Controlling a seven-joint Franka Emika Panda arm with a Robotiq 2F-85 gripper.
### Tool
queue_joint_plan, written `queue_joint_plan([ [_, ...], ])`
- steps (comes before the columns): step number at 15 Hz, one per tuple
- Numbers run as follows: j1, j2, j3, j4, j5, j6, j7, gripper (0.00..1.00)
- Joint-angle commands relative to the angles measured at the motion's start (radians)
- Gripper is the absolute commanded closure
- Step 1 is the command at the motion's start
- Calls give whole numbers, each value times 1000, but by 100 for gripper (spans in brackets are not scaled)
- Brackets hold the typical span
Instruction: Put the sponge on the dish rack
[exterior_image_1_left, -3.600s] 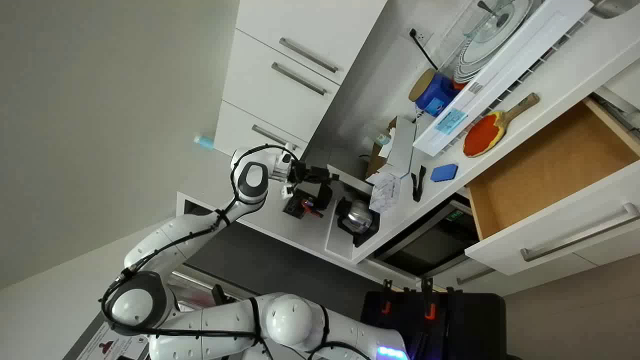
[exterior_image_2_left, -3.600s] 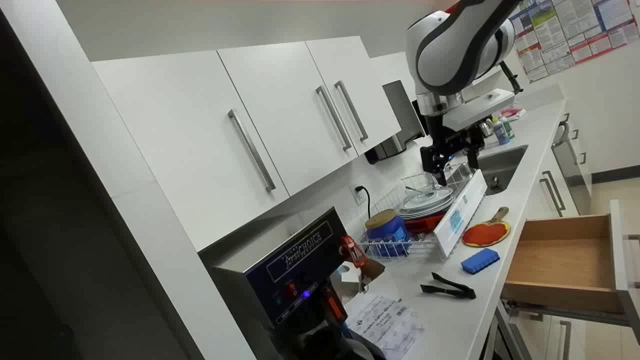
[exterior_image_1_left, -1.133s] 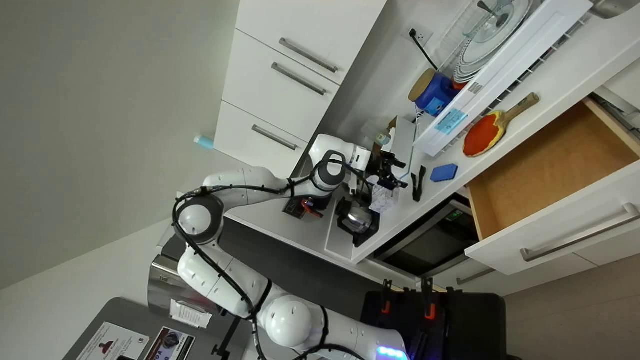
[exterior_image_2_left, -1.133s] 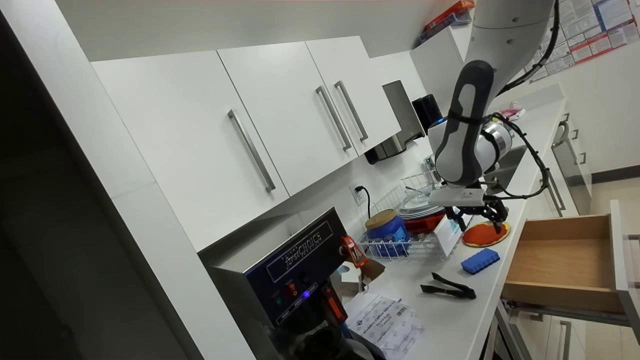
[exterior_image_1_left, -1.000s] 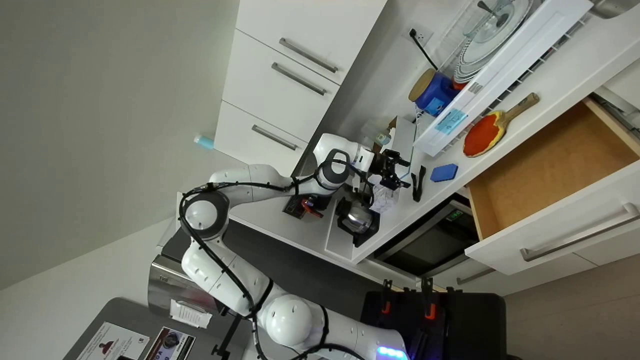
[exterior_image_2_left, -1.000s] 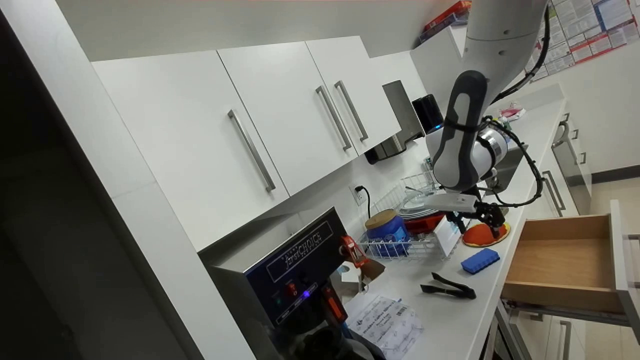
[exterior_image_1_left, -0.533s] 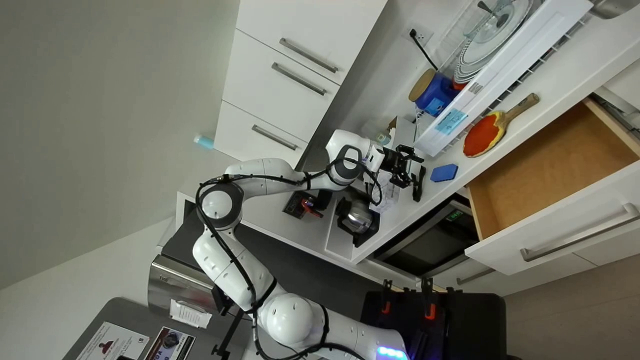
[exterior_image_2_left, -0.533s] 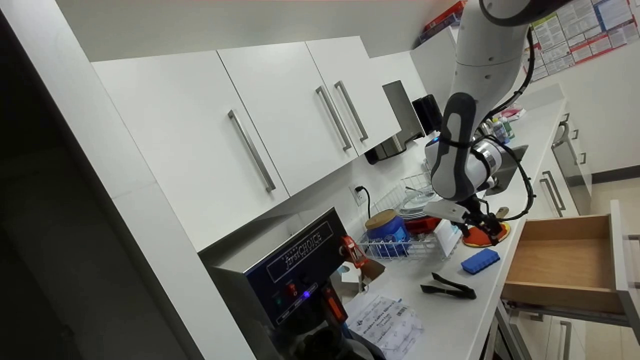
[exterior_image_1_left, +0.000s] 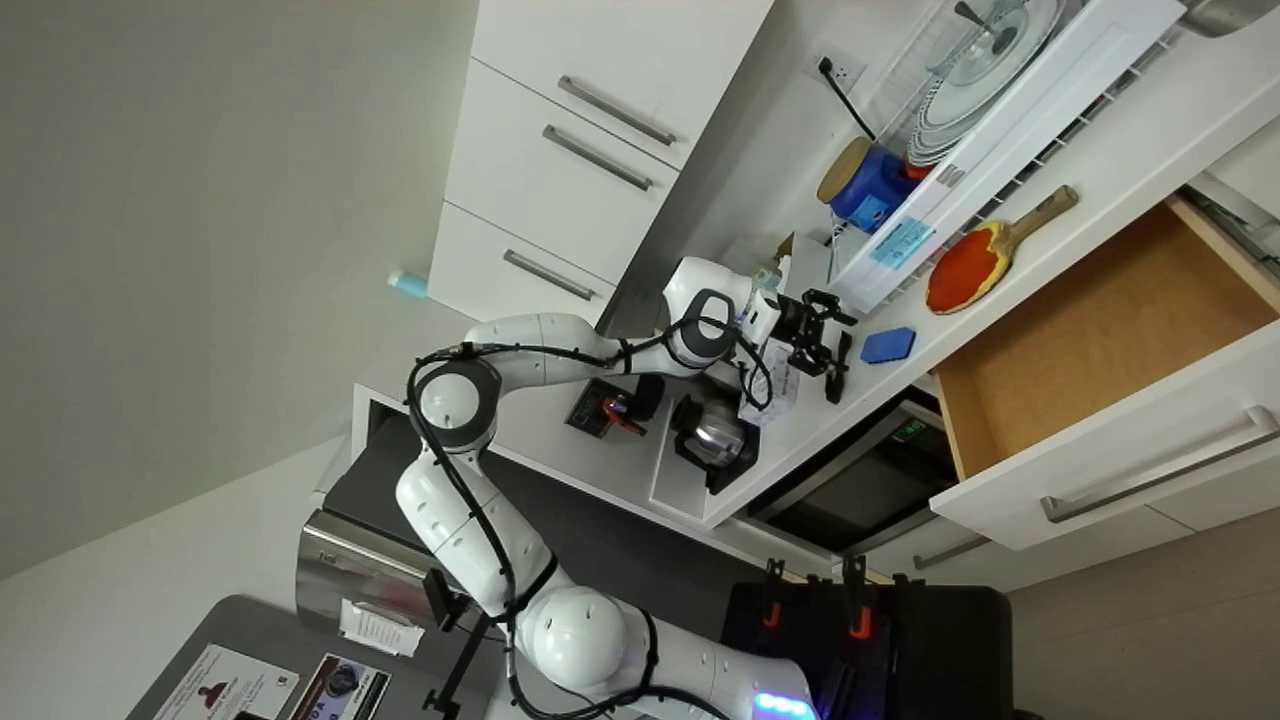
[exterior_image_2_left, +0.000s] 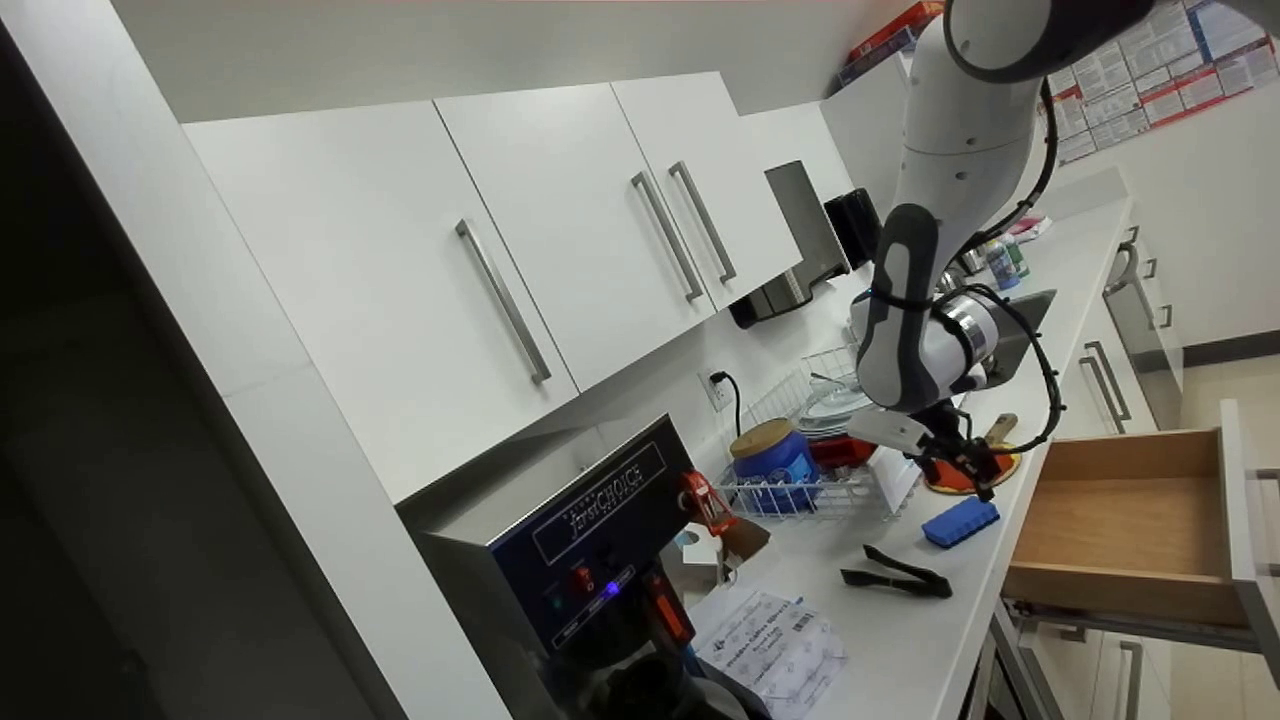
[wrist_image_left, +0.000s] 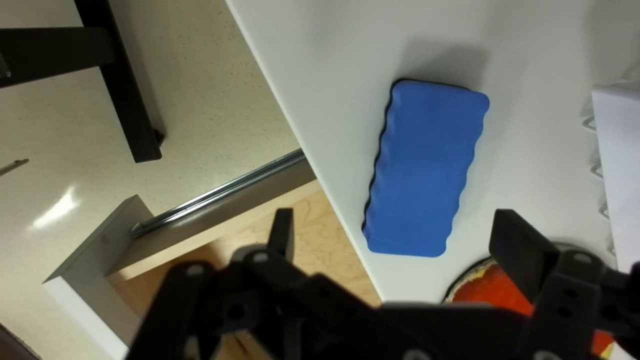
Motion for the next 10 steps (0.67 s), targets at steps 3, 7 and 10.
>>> queue_joint_plan([
  [3,9,129,-3,122,102,24,9,0],
  [7,11,201,-7,190,149,24,11,0],
  [10,13,248,-10,232,169,19,13,0],
])
